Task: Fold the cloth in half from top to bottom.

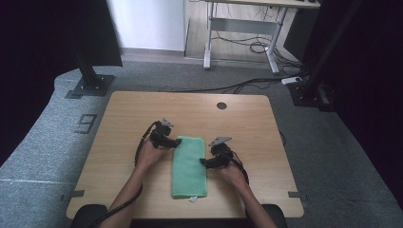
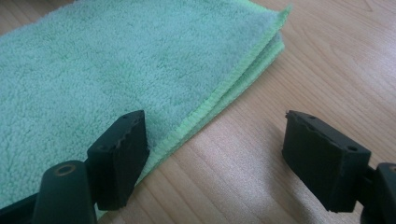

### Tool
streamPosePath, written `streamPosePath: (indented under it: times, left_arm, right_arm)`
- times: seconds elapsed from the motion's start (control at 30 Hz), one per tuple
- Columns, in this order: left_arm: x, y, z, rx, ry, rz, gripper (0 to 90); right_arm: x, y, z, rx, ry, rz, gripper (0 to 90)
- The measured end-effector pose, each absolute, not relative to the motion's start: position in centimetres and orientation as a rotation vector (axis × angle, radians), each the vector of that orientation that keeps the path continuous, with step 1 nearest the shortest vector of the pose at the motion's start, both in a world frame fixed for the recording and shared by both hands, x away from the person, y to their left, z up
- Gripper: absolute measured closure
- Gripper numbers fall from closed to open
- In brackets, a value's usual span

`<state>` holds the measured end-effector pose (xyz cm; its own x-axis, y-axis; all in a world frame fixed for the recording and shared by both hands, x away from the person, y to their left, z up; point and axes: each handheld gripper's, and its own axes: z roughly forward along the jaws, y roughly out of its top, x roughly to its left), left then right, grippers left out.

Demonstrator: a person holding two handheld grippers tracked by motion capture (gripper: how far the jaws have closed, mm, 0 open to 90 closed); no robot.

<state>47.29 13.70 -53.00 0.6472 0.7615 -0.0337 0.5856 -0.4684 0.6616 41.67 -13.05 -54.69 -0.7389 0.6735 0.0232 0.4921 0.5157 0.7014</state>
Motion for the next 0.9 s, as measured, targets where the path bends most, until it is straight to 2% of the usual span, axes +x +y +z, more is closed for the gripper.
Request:
streamPosePath:
  times: [0.33,0.47,0.63,0.73,0.87,0.9]
  left_arm:
    - [47.3,13.8,-53.9,2.234,1.053,0.362,28.3]
    - [47.2,13.9,-54.0,2.223,1.058,0.364,28.4]
    - [47.2,13.9,-54.0,2.219,1.056,0.364,28.3]
    - [47.2,13.9,-54.1,2.216,1.053,0.364,28.2]
    - [47.1,14.0,-54.0,2.209,1.054,0.365,26.6]
    - [46.9,14.0,-53.9,2.206,1.053,0.366,25.7]
  right_arm:
    - [43.5,-12.7,-53.5,1.004,2.493,1.075,27.0]
    - [45.5,-12.5,-53.1,1.02,2.486,1.074,38.0]
    - [47.5,-12.3,-53.3,1.06,2.475,1.073,46.9]
    - [48.1,-12.2,-53.5,1.079,2.479,1.088,50.6]
    - [48.4,-11.7,-53.9,1.06,2.523,1.045,60.1]
    - [48.4,-11.7,-54.0,1.049,2.527,1.056,64.9]
